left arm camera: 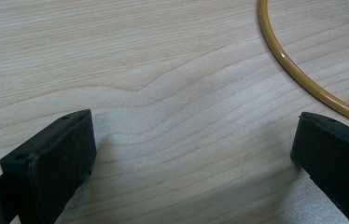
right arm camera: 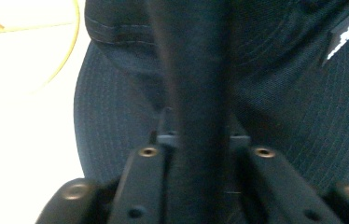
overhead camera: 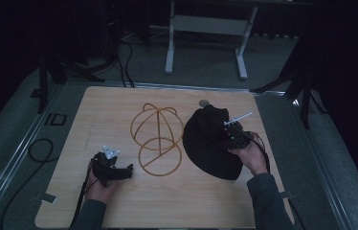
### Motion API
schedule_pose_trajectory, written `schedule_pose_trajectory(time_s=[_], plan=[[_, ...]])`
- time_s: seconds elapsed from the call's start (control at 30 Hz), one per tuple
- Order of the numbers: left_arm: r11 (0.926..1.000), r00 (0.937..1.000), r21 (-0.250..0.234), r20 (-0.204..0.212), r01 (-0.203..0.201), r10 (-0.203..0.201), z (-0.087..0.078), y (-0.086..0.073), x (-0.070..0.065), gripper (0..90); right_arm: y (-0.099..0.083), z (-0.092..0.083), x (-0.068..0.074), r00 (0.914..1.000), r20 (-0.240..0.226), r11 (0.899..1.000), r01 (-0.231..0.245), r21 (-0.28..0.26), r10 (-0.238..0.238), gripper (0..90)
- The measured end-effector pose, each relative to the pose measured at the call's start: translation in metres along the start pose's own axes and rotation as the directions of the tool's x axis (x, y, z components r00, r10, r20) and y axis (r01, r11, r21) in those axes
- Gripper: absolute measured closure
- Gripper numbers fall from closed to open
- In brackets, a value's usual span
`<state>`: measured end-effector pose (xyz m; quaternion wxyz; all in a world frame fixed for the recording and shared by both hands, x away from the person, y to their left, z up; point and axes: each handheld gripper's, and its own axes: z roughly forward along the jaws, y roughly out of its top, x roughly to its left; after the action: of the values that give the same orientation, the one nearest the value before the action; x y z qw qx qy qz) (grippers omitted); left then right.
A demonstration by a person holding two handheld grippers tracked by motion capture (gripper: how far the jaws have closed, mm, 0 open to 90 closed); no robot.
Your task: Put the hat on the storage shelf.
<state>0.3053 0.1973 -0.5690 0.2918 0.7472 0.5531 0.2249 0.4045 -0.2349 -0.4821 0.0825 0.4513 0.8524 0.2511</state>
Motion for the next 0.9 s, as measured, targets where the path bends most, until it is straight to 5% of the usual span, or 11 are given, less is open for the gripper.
schedule_pose_trajectory(time_s=[0.23,0.9], plan=[[1.0,1.0,0.0,0.0,0.0,0.0,0.0,0.0,0.0,0.2,0.001,-0.008,-0.001,0.9997,-0.005,1.0,0.023,0.004,-0.023,87.0],[1.0,1.0,-0.002,-0.001,0.001,-0.001,0.0,0.0,0.0,0.3,0.013,-0.038,0.014,0.993,-0.013,0.993,0.117,-0.031,-0.117,87.8]])
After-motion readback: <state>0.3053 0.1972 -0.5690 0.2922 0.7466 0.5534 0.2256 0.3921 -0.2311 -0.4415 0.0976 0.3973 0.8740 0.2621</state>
